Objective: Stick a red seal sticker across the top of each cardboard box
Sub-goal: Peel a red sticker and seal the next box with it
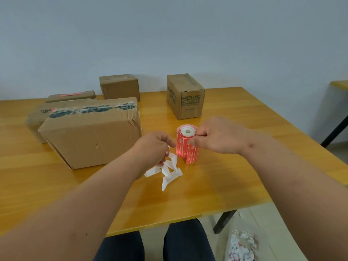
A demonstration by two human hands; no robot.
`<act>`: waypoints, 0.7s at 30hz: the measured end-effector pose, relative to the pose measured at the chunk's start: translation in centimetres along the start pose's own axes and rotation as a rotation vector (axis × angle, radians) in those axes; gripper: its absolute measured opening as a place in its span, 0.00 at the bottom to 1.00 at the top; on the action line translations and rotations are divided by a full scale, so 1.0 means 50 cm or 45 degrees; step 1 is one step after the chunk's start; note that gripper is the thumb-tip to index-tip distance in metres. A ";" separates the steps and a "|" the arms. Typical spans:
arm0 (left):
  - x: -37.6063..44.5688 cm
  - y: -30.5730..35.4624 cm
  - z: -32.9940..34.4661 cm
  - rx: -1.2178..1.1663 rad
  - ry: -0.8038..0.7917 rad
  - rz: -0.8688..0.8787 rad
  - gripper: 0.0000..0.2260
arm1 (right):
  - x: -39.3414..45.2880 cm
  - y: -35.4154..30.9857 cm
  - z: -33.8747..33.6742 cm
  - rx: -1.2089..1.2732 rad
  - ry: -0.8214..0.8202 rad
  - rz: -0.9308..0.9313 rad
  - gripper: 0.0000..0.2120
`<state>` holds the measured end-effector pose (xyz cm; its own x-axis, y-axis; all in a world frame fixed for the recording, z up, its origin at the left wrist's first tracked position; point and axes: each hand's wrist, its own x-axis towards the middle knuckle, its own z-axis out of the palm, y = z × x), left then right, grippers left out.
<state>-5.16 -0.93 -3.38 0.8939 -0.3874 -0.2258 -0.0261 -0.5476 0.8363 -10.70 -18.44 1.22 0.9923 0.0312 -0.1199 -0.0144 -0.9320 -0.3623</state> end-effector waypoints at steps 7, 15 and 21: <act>0.006 -0.001 0.024 0.119 0.020 0.037 0.08 | -0.008 0.019 -0.008 0.046 -0.010 -0.004 0.14; -0.002 0.014 0.022 0.084 -0.014 0.120 0.07 | -0.008 0.040 -0.009 0.072 -0.060 0.066 0.11; 0.002 0.017 0.034 0.161 0.004 0.154 0.05 | 0.002 0.049 0.003 -0.017 0.011 0.006 0.12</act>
<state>-5.86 -2.69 -3.51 0.8821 -0.4538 -0.1260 -0.1891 -0.5862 0.7878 -10.67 -20.67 0.17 0.9933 0.0238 -0.1135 -0.0175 -0.9369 -0.3492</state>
